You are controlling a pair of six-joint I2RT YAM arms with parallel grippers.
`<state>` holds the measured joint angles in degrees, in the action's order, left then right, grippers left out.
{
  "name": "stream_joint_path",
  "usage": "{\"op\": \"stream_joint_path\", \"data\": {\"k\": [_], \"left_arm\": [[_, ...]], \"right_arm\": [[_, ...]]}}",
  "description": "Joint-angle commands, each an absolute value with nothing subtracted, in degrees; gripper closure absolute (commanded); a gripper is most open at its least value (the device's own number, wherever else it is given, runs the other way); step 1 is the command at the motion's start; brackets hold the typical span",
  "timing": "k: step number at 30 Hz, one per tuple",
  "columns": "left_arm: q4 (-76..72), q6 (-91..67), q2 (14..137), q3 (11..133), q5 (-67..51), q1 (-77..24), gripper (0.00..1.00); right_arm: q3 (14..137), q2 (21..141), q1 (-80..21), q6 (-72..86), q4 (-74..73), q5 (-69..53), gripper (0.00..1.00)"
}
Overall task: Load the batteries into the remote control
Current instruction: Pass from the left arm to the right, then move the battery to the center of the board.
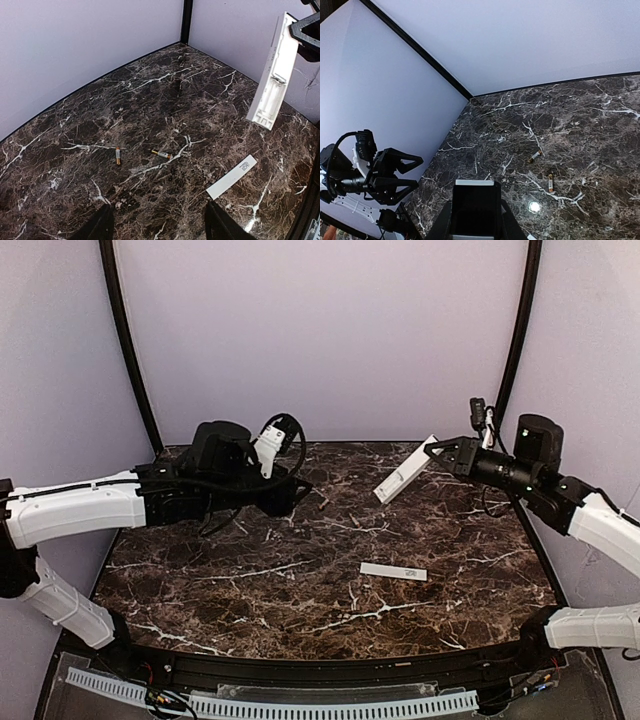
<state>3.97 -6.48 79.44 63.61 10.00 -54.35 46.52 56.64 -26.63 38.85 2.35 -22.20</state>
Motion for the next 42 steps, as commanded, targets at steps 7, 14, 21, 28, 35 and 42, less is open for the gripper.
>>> {"op": "stream_joint_path", "data": {"k": [7,14,21,28,35,42], "left_arm": [[15.77,-11.87,96.75,78.93,6.38,-51.84,0.40],[16.61,-3.62,109.79,88.63,0.76,-51.81,0.38],[16.68,-2.54,116.76,93.75,-5.36,-48.38,0.36],[15.51,-4.98,121.05,96.20,-5.74,-45.46,0.38],[16.15,-5.23,124.31,99.42,-5.83,-43.02,0.41],[18.46,-4.95,128.58,104.03,-1.66,-42.78,0.46]], "right_arm": [[44.44,53.30,-18.15,32.96,-5.61,-27.88,1.00],[43.15,51.11,-15.75,31.48,-6.42,-28.22,1.00],[42.02,51.06,-14.79,30.99,-6.25,-30.96,1.00],[42.01,51.46,-14.63,29.93,-5.11,-34.26,1.00],[42.02,52.05,-14.61,29.35,-4.99,-35.84,1.00],[41.93,52.41,-14.57,29.27,-4.79,-36.38,1.00]]}}
